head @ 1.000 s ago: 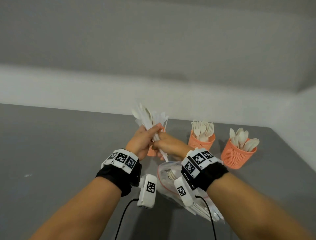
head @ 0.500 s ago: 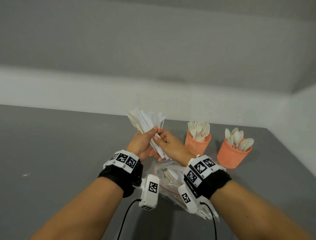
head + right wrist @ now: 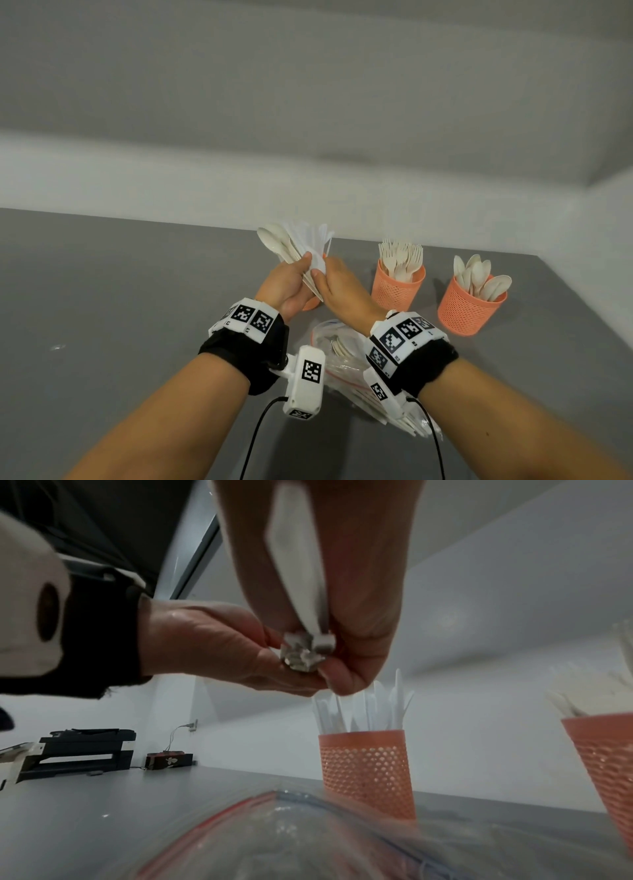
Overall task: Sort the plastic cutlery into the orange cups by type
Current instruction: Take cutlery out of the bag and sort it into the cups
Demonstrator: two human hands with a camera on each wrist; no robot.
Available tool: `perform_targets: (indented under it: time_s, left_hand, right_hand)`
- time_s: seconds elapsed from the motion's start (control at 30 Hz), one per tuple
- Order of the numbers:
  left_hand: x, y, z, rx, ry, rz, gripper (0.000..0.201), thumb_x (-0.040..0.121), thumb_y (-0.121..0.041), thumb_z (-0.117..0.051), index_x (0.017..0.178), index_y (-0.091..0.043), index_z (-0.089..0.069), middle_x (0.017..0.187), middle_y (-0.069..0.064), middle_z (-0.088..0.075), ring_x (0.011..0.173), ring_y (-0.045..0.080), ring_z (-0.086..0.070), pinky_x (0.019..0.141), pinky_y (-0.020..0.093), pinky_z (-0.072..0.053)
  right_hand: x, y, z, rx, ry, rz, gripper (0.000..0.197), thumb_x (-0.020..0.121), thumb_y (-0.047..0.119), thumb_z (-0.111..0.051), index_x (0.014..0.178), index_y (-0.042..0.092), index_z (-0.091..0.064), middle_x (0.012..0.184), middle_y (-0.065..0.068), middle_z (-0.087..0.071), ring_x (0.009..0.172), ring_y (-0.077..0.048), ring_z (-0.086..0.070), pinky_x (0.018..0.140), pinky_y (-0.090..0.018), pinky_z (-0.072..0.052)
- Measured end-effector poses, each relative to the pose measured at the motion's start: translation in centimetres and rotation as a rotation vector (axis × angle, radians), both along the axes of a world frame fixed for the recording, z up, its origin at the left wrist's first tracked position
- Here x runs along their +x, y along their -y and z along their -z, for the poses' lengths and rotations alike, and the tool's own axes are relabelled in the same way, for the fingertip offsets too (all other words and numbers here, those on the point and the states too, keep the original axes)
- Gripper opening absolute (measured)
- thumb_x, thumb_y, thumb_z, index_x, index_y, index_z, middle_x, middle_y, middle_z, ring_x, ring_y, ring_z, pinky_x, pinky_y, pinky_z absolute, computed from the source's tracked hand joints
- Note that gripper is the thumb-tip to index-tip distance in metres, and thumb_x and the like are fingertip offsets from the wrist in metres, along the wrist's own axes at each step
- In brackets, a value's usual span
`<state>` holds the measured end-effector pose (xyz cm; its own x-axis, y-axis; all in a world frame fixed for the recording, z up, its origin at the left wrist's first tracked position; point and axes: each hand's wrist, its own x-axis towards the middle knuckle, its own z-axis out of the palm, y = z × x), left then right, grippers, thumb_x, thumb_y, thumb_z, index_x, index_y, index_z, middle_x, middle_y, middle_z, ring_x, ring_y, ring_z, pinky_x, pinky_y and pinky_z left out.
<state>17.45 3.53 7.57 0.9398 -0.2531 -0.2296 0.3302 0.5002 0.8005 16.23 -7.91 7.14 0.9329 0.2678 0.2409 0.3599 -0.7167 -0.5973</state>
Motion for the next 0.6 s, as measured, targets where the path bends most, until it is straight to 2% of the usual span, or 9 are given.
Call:
perform_targets:
  time_s: [0.1,0.2,0.3,0.4,0.53,0.6]
  left_hand:
    - [-0.13,-0.06,0.28,-0.003,-0.003,-0.026,0.025,0.100,-0.018,-0.037,0.112,-0.004,-0.054,0.096,0.014,-0.062,0.084,0.025,-0.059,0.073,0.037,-0.042]
    - [-0.12,-0.36,0.39,-0.002,0.032,-0.042,0.022,0.099,-0.015,-0.040,0.101,-0.005,-0.059,0.090,0.013,-0.066,0.076,0.024,-0.064,0.068,0.037,-0.048]
    - [-0.24,-0.45,0.19,-0.013,0.046,-0.056,0.020,0.097,-0.010,-0.043,0.107,-0.002,-0.059,0.090,0.012,-0.070,0.075,0.020,-0.071,0.064,0.034,-0.059]
    - [-0.27,-0.54,0.06,0.009,0.052,-0.089,0.025,0.094,-0.006,-0.048,0.116,0.003,-0.056,0.098,0.015,-0.067,0.084,0.022,-0.068,0.063,0.029,-0.059]
    - [-0.39,-0.69,0.04,-0.002,0.038,-0.096,0.027,0.095,-0.006,-0.047,0.118,0.004,-0.056,0.097,0.014,-0.067,0.075,0.020,-0.071,0.062,0.029,-0.060]
    - [-0.30,-0.76,-0.03,0.015,0.046,-0.108,0.029,0.096,-0.007,-0.046,0.121,0.003,-0.054,0.102,0.014,-0.066,0.081,0.022,-0.069,0.062,0.030,-0.059]
  right_hand:
    - [0.08,0.12,0.04,0.038,-0.044,-0.021,0.033,0.101,0.022,-0.033,0.118,-0.005,-0.044,0.103,-0.014,-0.054,0.085,-0.017,-0.051,0.067,-0.022,-0.035]
    - [0.06,0.46,-0.25,0.128,-0.082,-0.036,0.032,0.101,0.021,-0.033,0.119,-0.003,-0.045,0.095,-0.007,-0.053,0.078,-0.012,-0.053,0.057,-0.011,-0.037]
    - [-0.05,0.56,-0.09,0.260,-0.100,-0.047,0.032,0.099,0.023,-0.040,0.121,0.001,-0.048,0.103,-0.008,-0.060,0.085,-0.011,-0.056,0.064,-0.003,-0.042]
    - [-0.15,0.68,-0.20,0.359,-0.159,-0.082,0.032,0.096,0.022,-0.049,0.122,0.004,-0.054,0.108,-0.011,-0.065,0.088,-0.009,-0.060,0.069,-0.004,-0.046]
    - [-0.25,0.74,-0.66,0.425,-0.257,-0.101,0.029,0.098,0.017,-0.044,0.120,0.003,-0.056,0.105,-0.009,-0.067,0.084,-0.005,-0.063,0.067,-0.005,-0.048]
    - [-0.30,0.60,-0.60,0.463,-0.297,-0.084,0.031,0.099,0.017,-0.041,0.125,0.005,-0.052,0.111,-0.009,-0.065,0.090,-0.009,-0.062,0.071,-0.008,-0.049]
